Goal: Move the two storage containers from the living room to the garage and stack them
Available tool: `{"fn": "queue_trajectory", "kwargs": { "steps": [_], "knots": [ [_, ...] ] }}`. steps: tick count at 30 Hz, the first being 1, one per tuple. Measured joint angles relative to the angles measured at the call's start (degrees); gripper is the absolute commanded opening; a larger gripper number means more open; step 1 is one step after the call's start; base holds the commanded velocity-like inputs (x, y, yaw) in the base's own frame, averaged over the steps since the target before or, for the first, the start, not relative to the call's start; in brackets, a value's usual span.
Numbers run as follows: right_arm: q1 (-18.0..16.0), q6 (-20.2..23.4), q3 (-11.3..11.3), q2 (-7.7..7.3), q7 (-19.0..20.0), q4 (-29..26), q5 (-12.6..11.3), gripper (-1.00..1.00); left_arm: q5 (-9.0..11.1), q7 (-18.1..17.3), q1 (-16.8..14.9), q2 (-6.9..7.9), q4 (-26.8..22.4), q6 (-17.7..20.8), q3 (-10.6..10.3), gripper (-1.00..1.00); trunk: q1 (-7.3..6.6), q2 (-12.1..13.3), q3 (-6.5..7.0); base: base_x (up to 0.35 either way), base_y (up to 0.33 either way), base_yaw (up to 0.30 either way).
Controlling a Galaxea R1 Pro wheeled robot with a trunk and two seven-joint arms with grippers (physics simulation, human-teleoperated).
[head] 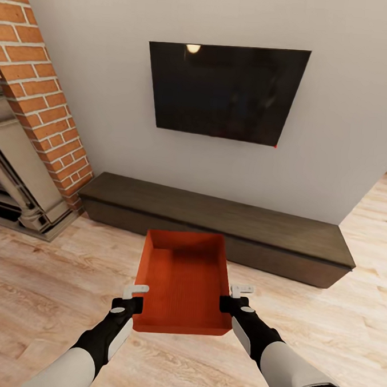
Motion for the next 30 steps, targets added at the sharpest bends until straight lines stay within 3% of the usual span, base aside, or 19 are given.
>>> {"fn": "queue_trajectory", "kwargs": {
  "steps": [30],
  "knots": [
    [0.0, 0.0, 0.0, 0.00, 0.0, 0.0, 0.0, -1.00, 0.1, 0.1, 0.0, 0.00, 0.1, -0.1, -0.1, -1.00, 0.00, 0.0, 2.81, 0.000, 0.000, 0.000]
  ]
}}
